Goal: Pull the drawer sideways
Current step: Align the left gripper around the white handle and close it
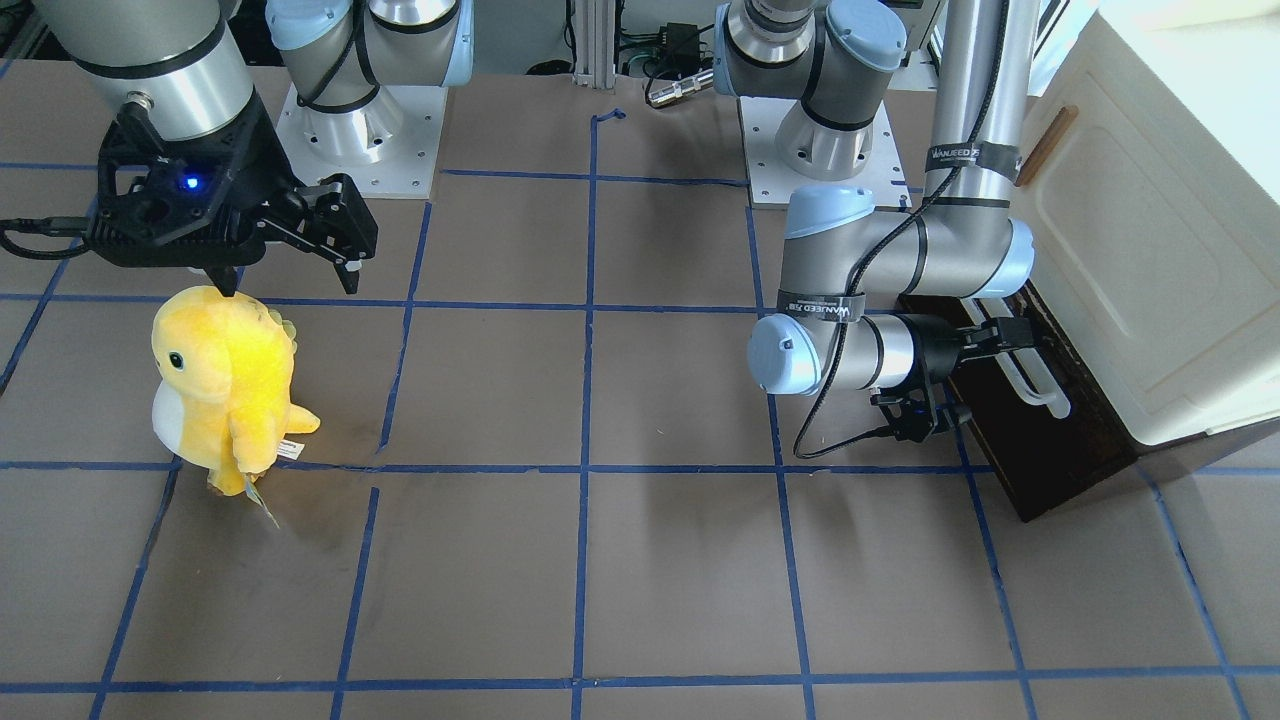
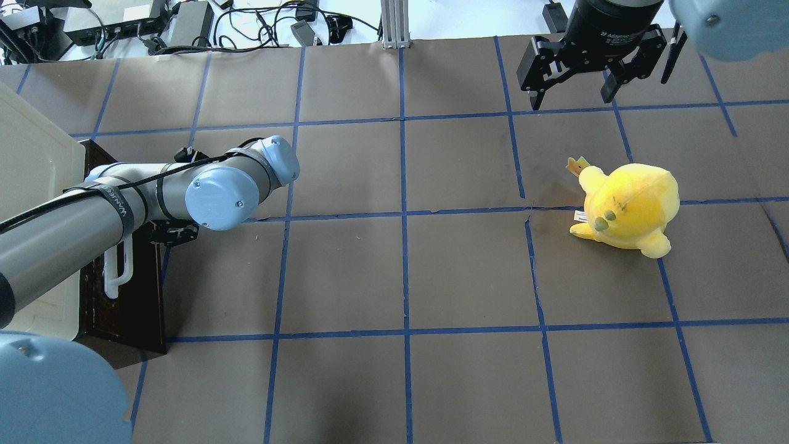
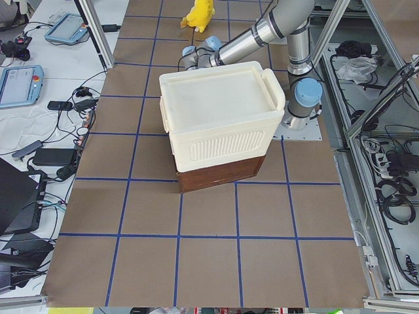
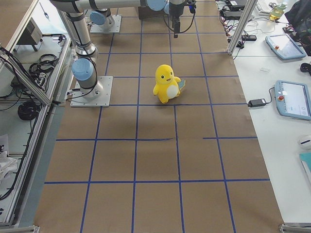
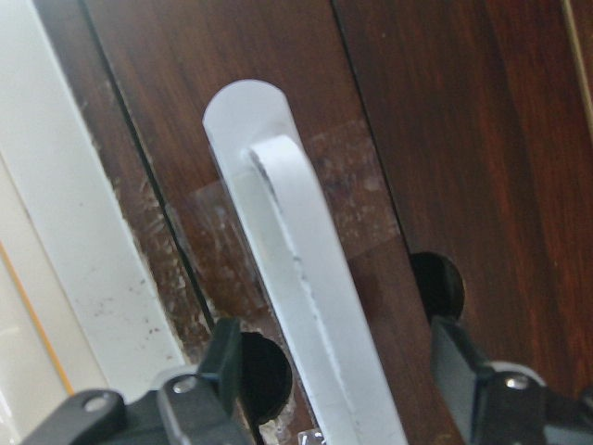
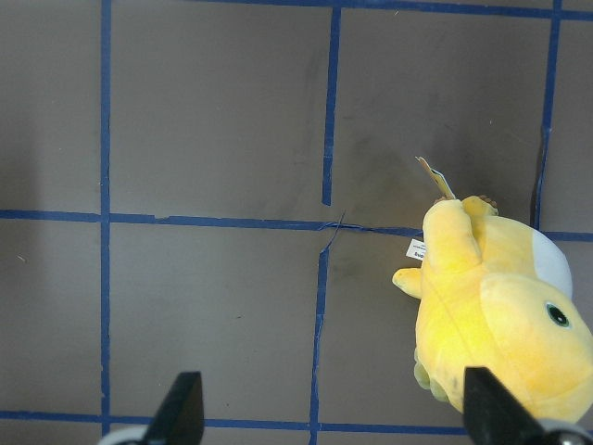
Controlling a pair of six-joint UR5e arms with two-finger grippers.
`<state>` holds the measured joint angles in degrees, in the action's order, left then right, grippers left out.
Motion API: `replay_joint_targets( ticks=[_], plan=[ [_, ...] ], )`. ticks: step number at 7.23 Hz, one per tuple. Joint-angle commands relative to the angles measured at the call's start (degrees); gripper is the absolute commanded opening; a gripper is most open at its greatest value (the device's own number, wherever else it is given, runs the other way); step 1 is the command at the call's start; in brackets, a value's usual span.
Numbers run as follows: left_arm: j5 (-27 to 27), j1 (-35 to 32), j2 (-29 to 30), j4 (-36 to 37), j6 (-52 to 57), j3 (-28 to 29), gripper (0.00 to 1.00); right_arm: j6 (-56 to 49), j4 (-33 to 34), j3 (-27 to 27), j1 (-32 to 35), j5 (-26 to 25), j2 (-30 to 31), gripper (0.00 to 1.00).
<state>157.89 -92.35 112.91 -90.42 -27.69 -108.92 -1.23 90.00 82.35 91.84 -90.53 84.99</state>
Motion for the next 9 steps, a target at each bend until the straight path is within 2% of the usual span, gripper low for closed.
replay_joint_targets(
  ticks=[1, 7, 8, 9],
  plan=[
    [-0.22, 0.06, 0.21, 0.07, 0.0, 0.03, 0.63, 0.0, 0.0, 0.0, 0.0, 0.0, 0.0, 1.0],
    [0.14, 0.06, 0.47, 0.07, 1.06, 0.55, 0.6, 0.0, 0.0, 0.0, 0.0, 0.0, 0.0, 1.0],
    [0.22, 0.06, 0.65, 0.15, 0.53, 0.47, 0.57, 0.0, 0.0, 0.0, 0.0, 0.0, 0.0, 1.0],
    [-0.12, 0.06, 0.65, 0.33, 0.18, 0.55, 0.48, 0.0, 0.0, 0.0, 0.0, 0.0, 0.0, 1.0]
  ],
)
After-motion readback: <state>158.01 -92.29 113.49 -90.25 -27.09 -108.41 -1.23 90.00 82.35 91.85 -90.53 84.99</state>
